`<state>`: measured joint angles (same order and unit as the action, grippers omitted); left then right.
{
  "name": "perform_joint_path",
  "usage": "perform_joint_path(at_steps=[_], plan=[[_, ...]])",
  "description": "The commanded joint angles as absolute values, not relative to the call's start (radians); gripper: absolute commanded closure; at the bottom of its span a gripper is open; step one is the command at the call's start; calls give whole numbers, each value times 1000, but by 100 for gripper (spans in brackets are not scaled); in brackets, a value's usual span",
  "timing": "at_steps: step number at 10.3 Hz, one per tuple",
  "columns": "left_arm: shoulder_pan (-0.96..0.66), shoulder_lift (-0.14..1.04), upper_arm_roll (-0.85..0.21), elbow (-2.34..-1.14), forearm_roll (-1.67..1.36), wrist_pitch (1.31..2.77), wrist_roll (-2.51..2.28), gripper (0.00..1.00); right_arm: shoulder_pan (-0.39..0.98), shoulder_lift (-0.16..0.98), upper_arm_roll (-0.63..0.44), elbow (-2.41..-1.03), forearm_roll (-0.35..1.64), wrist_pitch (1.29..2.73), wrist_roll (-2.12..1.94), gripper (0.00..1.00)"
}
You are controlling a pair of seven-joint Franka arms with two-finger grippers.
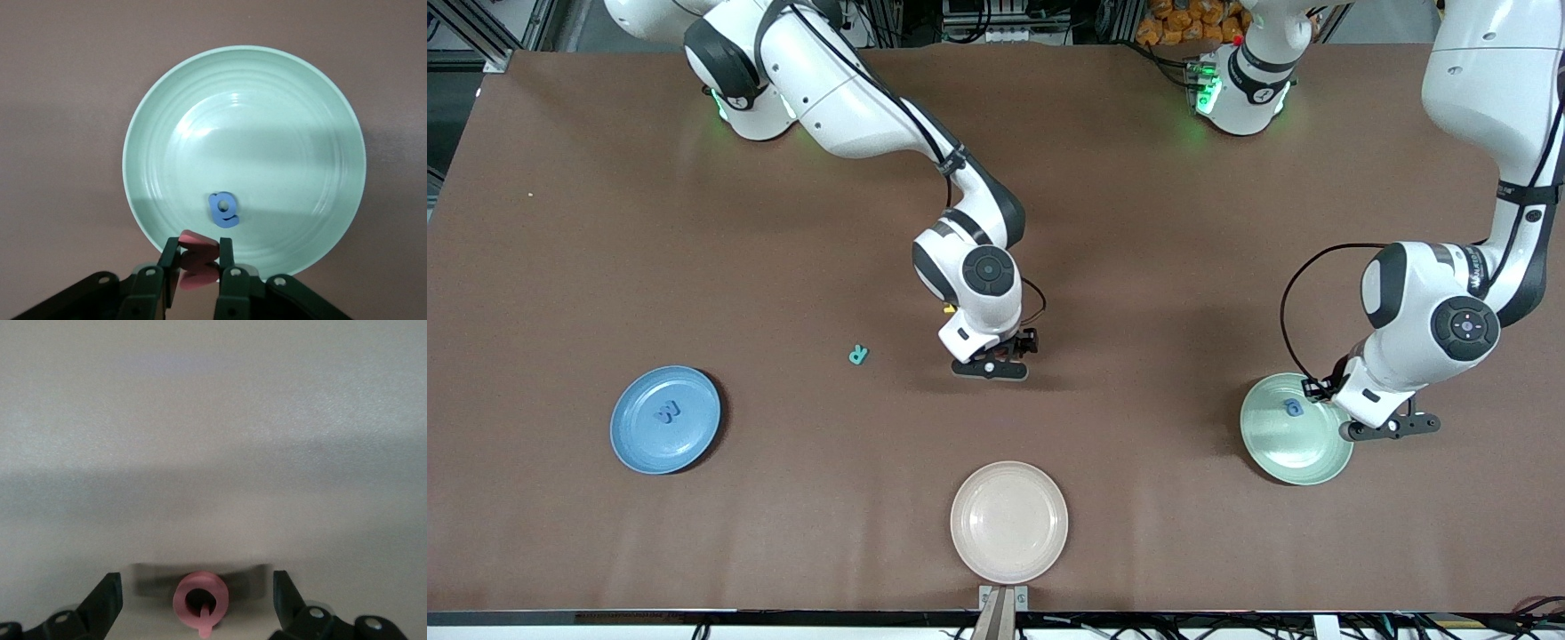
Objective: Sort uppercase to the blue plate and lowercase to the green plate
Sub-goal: 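Release the pink m onto the green plate with the left gripper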
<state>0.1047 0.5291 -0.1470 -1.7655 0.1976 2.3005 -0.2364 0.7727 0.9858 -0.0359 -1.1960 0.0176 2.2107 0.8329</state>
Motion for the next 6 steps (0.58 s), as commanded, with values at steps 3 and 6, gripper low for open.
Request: perform_joint_path(at_steps=[3, 6], plan=[[78, 534, -132, -1746, 179, 2295, -210, 34, 785, 996, -40, -1200, 20, 2232, 851, 0], [72, 529, -132, -1747, 176, 2295, -210, 0, 785, 996, -40, -1204, 20, 2232, 851, 0]])
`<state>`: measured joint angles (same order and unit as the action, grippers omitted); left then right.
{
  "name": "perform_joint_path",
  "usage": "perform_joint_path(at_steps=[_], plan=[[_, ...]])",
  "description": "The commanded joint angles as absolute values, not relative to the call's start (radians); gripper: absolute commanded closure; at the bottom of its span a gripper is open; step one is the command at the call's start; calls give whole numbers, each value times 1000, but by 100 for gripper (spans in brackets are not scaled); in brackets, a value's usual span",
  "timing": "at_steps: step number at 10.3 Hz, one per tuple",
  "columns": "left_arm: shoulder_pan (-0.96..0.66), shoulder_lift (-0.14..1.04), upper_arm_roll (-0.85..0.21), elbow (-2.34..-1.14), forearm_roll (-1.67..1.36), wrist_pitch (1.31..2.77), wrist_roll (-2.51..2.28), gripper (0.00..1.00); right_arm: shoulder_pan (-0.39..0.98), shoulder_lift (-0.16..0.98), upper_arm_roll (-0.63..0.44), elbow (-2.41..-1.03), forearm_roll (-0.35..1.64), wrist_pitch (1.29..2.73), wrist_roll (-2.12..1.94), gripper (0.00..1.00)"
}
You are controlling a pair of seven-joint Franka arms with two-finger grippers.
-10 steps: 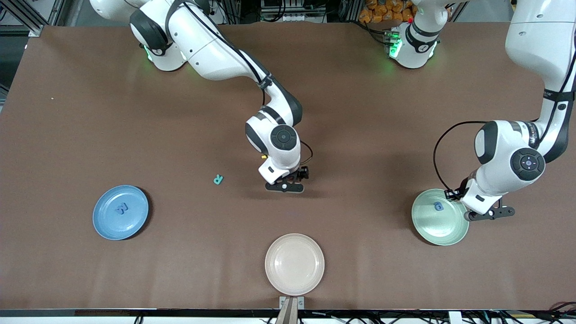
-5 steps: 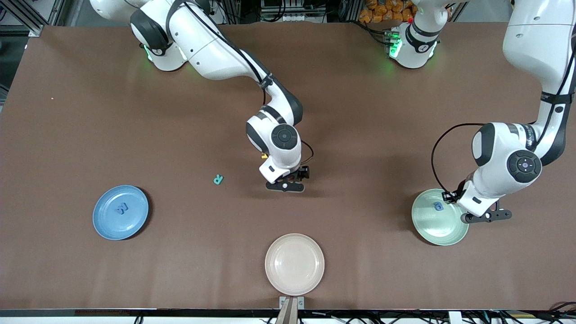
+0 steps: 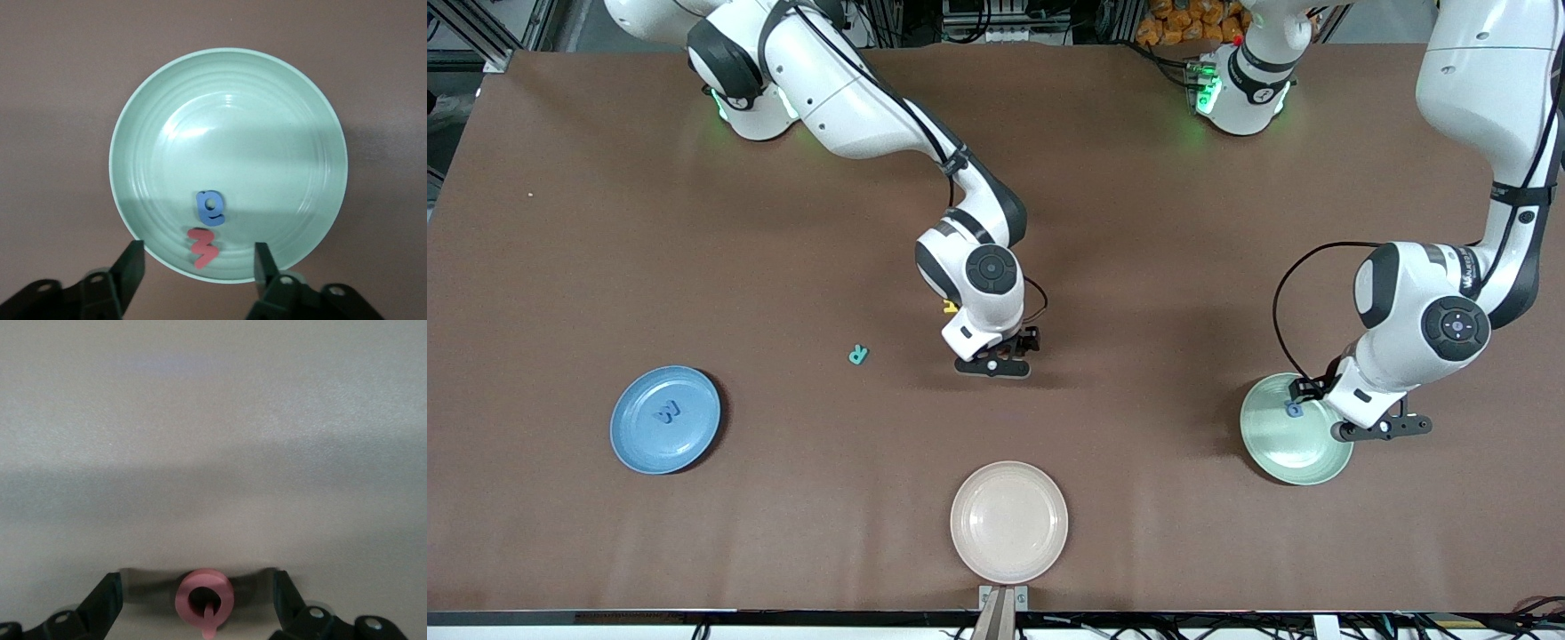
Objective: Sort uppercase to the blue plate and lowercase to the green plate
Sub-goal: 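Release the pink m onto the green plate with the left gripper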
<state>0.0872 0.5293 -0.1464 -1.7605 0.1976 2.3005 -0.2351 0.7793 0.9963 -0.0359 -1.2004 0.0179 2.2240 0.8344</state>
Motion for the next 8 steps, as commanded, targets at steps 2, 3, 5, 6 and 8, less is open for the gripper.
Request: perform_joint_path(at_steps=[2, 3, 5, 6, 8], plan=[[68, 528, -132, -1746, 172, 2295, -222, 0, 785, 994, -40, -1204, 20, 2232, 873, 77], [55, 526, -133, -1744, 170, 2293, -232, 0, 785, 993, -40, -1204, 20, 2232, 871, 100], [26, 528, -143, -1746, 132, 2293, -436, 0, 785, 991, -40, -1204, 20, 2230, 871, 100], [14, 531, -153, -1744, 136, 2293, -501, 0, 785, 988, -40, -1207, 20, 2229, 871, 100], [8, 534, -184, -1732, 126, 2295, -518, 0, 784, 986, -40, -1209, 20, 2229, 870, 100]])
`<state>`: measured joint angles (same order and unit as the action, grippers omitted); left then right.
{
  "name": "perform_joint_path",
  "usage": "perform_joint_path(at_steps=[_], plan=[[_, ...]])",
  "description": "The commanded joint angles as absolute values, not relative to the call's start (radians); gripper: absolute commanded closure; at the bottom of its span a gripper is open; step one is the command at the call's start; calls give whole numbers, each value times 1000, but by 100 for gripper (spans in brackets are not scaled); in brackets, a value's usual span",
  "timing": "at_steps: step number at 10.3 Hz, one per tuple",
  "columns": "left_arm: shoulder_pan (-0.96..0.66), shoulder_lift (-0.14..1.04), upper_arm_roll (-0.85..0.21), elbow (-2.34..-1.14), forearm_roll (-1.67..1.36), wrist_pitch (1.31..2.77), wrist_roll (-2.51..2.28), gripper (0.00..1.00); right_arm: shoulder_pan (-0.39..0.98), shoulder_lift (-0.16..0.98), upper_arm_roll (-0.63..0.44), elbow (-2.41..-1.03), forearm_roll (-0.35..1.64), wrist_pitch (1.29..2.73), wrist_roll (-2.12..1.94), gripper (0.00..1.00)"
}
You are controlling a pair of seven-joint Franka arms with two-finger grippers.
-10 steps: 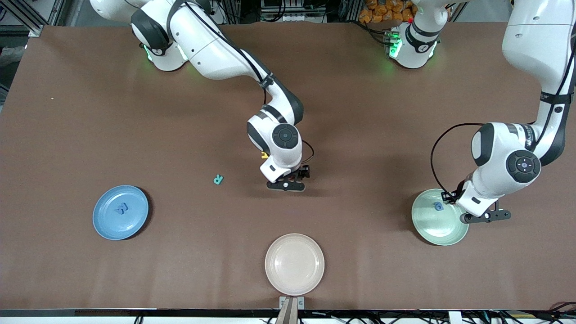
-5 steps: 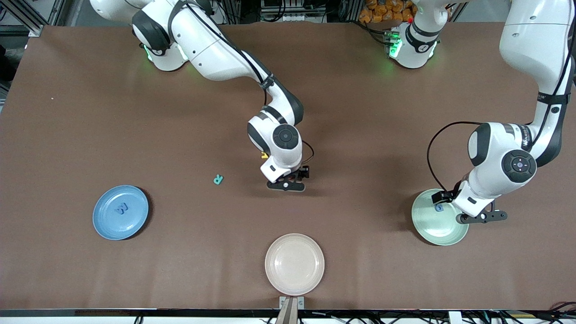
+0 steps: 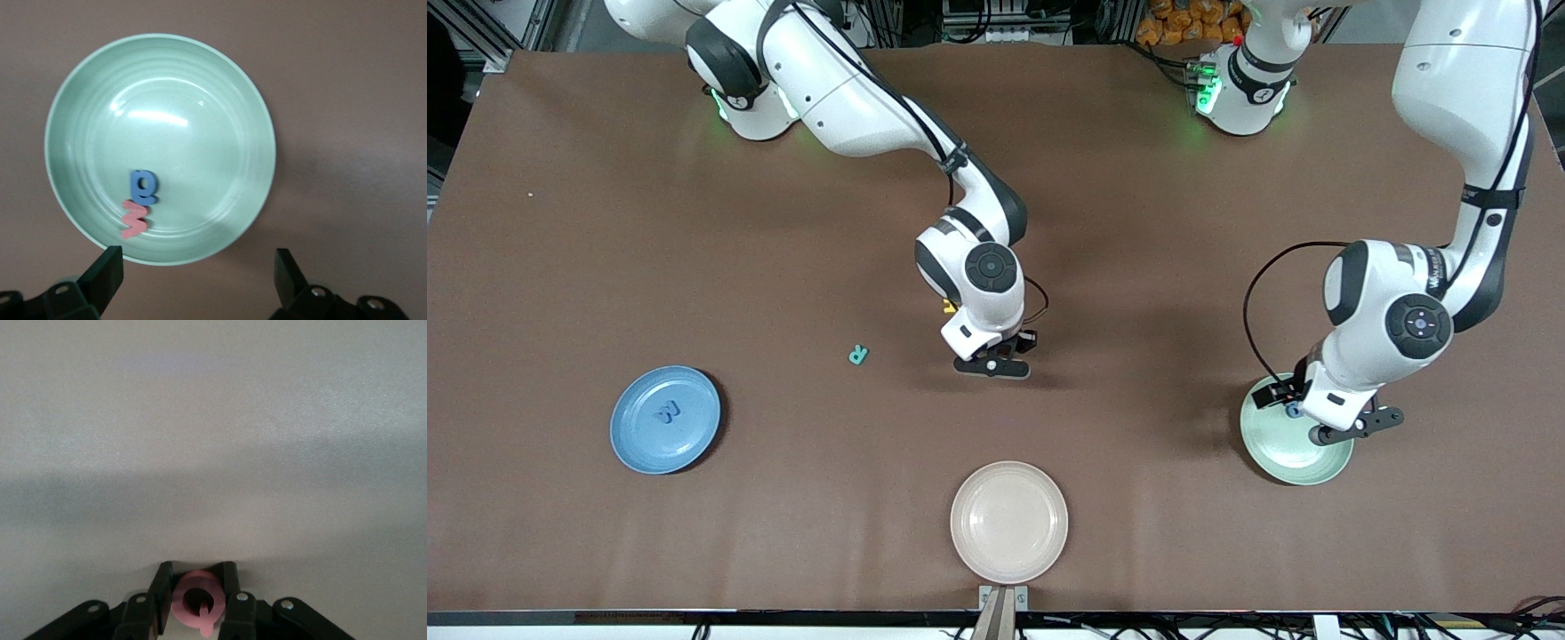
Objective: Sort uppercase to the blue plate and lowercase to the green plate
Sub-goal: 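Release the pink m onto the green plate with the left gripper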
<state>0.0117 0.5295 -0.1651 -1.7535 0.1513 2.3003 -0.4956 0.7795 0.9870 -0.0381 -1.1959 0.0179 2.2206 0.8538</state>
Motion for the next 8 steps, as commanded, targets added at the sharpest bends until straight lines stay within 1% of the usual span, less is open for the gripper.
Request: perform_joint_path(at_steps=[1, 3, 4, 6, 8], plan=[[5, 538, -184, -1724, 133, 2295, -505, 0, 776, 974, -38, -1209, 20, 2223, 864, 100], [3, 537, -198, -1706, 124, 2295, -515, 0, 740, 947, -35, -1207, 21, 2218, 853, 100], [5, 520, -222, -1703, 121, 2286, -525, 0, 714, 930, -35, -1207, 20, 2217, 842, 100], [0, 471, -268, -1698, 92, 2209, -575, 0, 642, 910, -35, -1204, 20, 2189, 748, 100], [-30, 443, -301, -1695, 57, 2183, -688, 0, 550, 887, -37, -1201, 18, 2143, 599, 100]])
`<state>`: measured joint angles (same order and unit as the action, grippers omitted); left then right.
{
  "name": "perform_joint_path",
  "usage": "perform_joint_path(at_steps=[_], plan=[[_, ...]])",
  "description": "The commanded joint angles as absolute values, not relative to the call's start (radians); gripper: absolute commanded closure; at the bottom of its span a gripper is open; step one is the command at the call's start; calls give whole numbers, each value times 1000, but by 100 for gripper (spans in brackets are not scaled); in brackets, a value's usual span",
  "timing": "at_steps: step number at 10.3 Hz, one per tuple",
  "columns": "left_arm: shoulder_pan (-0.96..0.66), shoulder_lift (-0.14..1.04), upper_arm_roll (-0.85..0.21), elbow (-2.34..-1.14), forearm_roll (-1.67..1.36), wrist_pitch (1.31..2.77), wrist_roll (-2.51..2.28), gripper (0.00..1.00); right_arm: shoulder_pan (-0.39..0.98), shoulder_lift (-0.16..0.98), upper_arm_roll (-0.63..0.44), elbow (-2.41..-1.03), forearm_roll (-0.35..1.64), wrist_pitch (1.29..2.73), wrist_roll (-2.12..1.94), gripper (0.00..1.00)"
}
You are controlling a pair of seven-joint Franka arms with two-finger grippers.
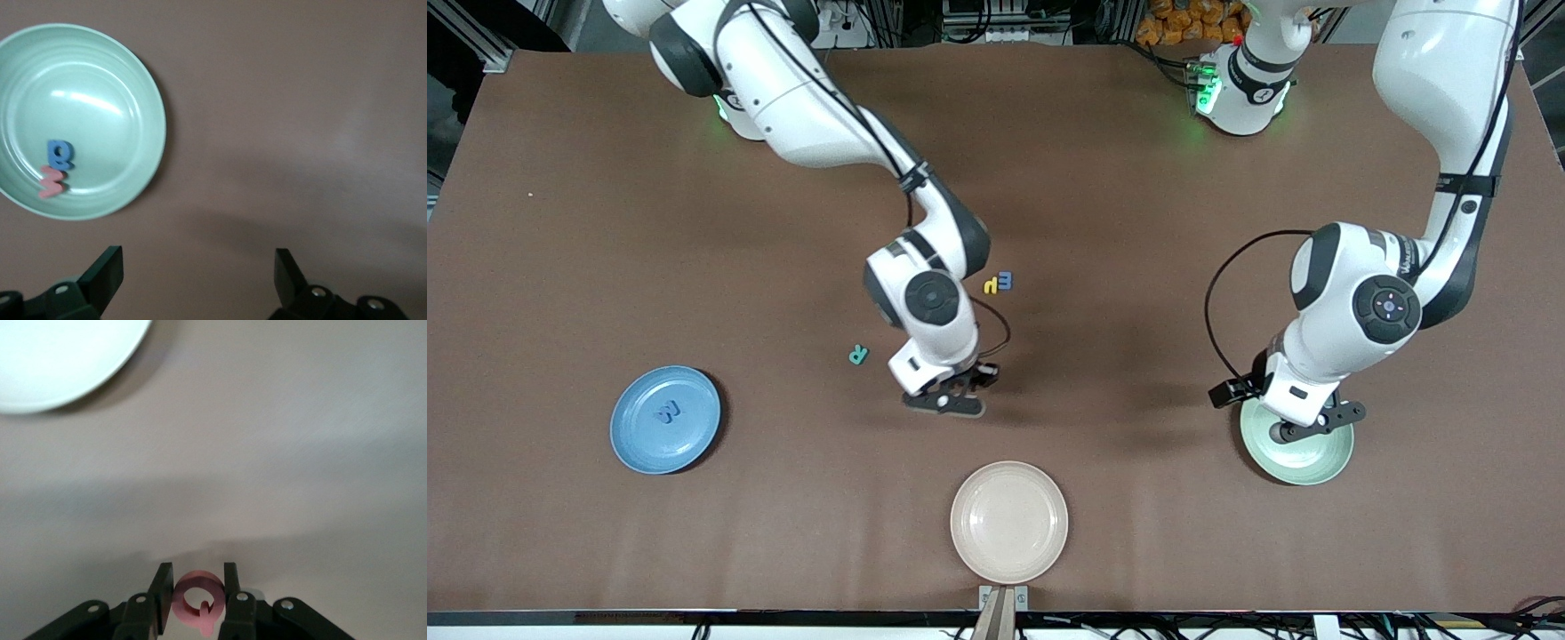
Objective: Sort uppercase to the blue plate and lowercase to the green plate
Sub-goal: 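Drop the pink Q onto the blue plate with the right gripper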
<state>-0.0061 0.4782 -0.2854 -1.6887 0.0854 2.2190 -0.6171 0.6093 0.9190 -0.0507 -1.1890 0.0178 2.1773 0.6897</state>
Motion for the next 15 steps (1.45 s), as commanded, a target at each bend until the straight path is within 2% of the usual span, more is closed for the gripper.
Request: perform_joint_path(at_steps=[1, 3, 7, 12, 13, 14, 15], plan=[[-50, 433, -325, -1698, 57, 2175, -746, 0, 505, 878, -43, -1203, 17, 2117, 518, 100], [-90, 434, -392, -1700, 67, 2174, -884, 0, 402, 861, -44, -1201, 17, 2067, 335, 100], [-176, 462, -477, -1715, 152, 2175, -833, 0, 197, 845, -44, -1201, 9, 2010, -50, 100], [-349, 555, -485, -1703, 199, 2197, -735, 0, 19, 842, -44, -1207, 9, 1965, -409, 100], [-359, 555, -485, -1703, 202, 2197, -739, 0, -1, 848, -44, -1207, 14, 1965, -443, 70], [-356, 551, -485, -1701, 199, 2197, -753, 0, -11, 851, -41, -1209, 18, 1967, -452, 10], [-354, 551, -485, -1701, 190, 2197, -770, 0, -9, 851, -41, -1218, 18, 1965, -453, 0]])
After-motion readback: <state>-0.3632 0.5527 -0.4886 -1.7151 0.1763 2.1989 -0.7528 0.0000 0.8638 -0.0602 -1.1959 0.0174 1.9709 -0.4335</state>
